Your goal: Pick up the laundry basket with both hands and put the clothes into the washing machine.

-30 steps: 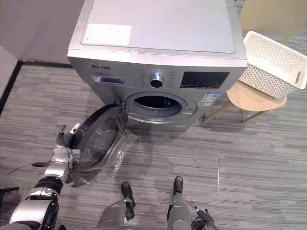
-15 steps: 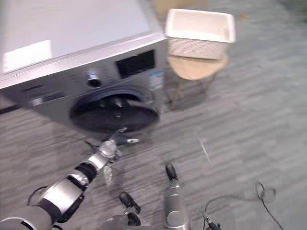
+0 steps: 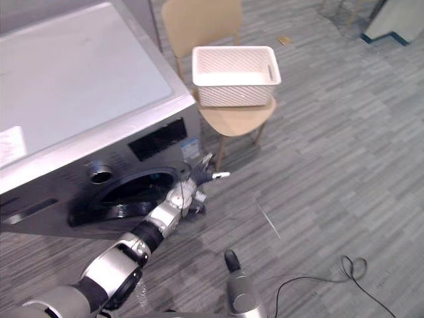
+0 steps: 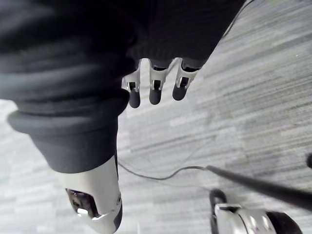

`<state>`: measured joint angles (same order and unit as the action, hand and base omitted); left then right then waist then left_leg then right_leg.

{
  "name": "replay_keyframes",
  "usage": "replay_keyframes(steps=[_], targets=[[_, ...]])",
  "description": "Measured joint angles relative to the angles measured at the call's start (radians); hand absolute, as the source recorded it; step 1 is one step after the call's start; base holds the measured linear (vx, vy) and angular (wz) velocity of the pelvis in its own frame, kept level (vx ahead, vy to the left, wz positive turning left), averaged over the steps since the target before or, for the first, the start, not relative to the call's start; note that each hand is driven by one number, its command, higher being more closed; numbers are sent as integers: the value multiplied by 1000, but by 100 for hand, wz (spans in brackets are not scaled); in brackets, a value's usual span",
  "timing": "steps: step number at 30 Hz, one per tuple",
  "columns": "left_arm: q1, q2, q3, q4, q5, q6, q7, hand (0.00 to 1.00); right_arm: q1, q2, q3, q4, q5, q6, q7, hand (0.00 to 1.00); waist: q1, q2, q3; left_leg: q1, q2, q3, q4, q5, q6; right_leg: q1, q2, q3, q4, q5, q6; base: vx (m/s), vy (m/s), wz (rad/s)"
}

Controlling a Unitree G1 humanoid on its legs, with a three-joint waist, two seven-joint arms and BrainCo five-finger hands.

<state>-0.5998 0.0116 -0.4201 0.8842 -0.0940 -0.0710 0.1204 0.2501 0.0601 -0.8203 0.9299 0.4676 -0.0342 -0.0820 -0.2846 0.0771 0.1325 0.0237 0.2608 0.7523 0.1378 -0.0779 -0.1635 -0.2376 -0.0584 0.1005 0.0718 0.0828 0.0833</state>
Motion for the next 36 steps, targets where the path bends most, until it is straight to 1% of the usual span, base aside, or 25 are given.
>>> replay_keyframes(steps=[1,2,3,4,5,6,8,10,12,13,14,15,16,18,20,21,22,23,24,25,26,27,29,30,36], targets=[[40,15,0,21,11,4,-9,0,-12,-2,25,15,-1,-1,0,0,2,1,0,-2,-1,-20,35,0,0,22,-17,-20,0,-6,-9,126,75,61],[107,49,1,32,42,1,-12,0,-28,-4,82,37,-3,-2,0,0,13,-15,3,-47,3,-55,149,-20,-1,59,-65,-32,-6,-5,-10,108,100,66],[125,45,3,30,71,-4,-18,0,-34,-23,119,61,-6,-5,0,0,29,5,-5,-61,-27,-103,64,-1,27,69,-75,-52,-6,-5,-10,67,91,52],[143,41,15,31,75,-2,-23,0,-45,-38,131,68,-7,-4,1,0,36,15,-4,-62,-30,-116,29,6,40,76,-74,-69,-8,-6,-9,39,92,24],[163,42,36,34,82,-3,-27,0,-58,-45,133,79,-7,-2,2,0,39,26,-13,-44,-37,-120,15,2,43,82,-70,-76,-11,-12,-1,90,99,20],[200,58,73,35,102,-3,-34,0,-81,-44,151,86,-7,-2,5,0,44,29,-15,-26,-55,-139,-4,1,43,100,-83,-91,-11,-15,3,84,97,29],[259,81,142,16,108,-4,-39,0,-87,-40,172,105,-6,-2,22,0,58,13,-16,-26,-59,-174,0,1,43,121,-91,-125,-11,-15,3,36,42,43],[352,90,231,-75,86,-5,-51,0,-87,-43,175,118,-5,-2,22,0,82,9,-16,-27,-54,-202,0,1,43,138,-88,-152,-11,-15,3,-2,-7,36],[456,93,288,-169,36,-7,-48,0,-87,-52,207,125,-3,-8,23,0,92,8,-16,-32,-53,-220,-1,1,43,148,-88,-177,-22,-15,4,-7,-20,28],[517,81,304,-245,-11,-27,-56,0,-87,-57,222,125,5,-12,24,0,95,9,-17,-46,-57,-232,-3,5,43,150,-95,-188,-27,-17,6,-22,-10,35],[546,48,312,-321,-27,-31,-51,0,-87,-63,230,126,7,-18,24,0,111,10,-17,-51,-61,-240,-6,5,43,147,-98,-195,-28,-17,6,-24,4,23],[567,33,322,-361,-43,-37,-51,0,-87,-64,236,131,8,-19,24,0,118,7,-18,-49,-62,-243,-8,5,43,148,-98,-201,-29,-17,6,-38,5,7],[607,16,338,-427,-75,-51,-50,0,-87,-63,242,147,13,-21,25,0,137,2,-21,-43,-61,-248,-9,5,43,158,-96,-213,-35,-17,6,-36,-19,7],[656,4,386,-513,-92,-60,-45,0,-86,-65,243,153,14,-22,24,0,138,3,-22,-29,-58,-260,-15,6,44,180,-92,-220,-42,-18,7,-50,-30,12],[695,4,473,-586,-97,-69,-2,0,-86,-68,251,163,12,-22,24,0,143,14,-31,-25,-53,-265,-30,6,44,182,-83,-236,-43,-18,7,-81,-30,9],[700,5,493,-596,-100,-70,9,0,-86,-69,252,164,12,-21,24,0,148,16,-32,-26,-53,-269,-35,6,44,182,-82,-236,-44,-18,7,-97,-19,8],[709,6,520,-622,-110,-70,34,0,-85,-69,254,167,10,-21,24,0,163,16,-33,-26,-54,-274,-41,6,44,182,-81,-237,-48,-18,7,-117,-14,9],[725,6,543,-656,-109,-71,48,0,-85,-71,261,170,10,-21,23,0,172,14,-34,-27,-57,-281,-53,6,44,183,-81,-240,-55,-18,7,-142,-16,10],[735,8,549,-675,-109,-72,59,0,-85,-73,268,169,9,-21,23,0,177,14,-34,-27,-59,-285,-59,6,44,182,-81,-241,-58,-18,7,-139,-8,9],[744,12,554,-700,-108,-73,73,0,-85,-77,279,171,9,-21,22,0,191,11,-35,-28,-61,-286,-69,8,47,179,-80,-242,-61,-18,7,-153,-9,9],[759,14,573,-735,-107,-80,100,0,-86,-79,290,173,9,-22,21,0,198,-1,-41,-33,-67,-292,-75,15,57,180,-84,-245,-69,-18,7,-158,-13,5],[763,14,581,-741,-106,-89,108,0,-87,-78,291,173,9,-22,21,0,201,-6,-44,-33,-69,-293,-77,18,56,180,-85,-247,-72,-19,6,-162,-29,1],[777,21,597,-767,-105,-96,134,0,-85,-74,295,175,6,-23,20,0,209,-28,-58,-31,-77,-293,-89,32,54,179,-89,-258,-76,-38,0,-159,-54,-3],[778,29,613,-770,-96,-104,148,0,-80,-73,314,178,5,-23,18,0,210,-49,-71,-31,-89,-298,-102,44,54,178,-100,-265,-76,-68,17,-190,-90,14],[780,15,653,-772,-62,-114,195,0,-77,-85,323,182,2,-27,17,0,210,-49,-85,-26,-90,-339,-180,100,56,162,-84,-290,-58,-79,18,-115,-47,13]])
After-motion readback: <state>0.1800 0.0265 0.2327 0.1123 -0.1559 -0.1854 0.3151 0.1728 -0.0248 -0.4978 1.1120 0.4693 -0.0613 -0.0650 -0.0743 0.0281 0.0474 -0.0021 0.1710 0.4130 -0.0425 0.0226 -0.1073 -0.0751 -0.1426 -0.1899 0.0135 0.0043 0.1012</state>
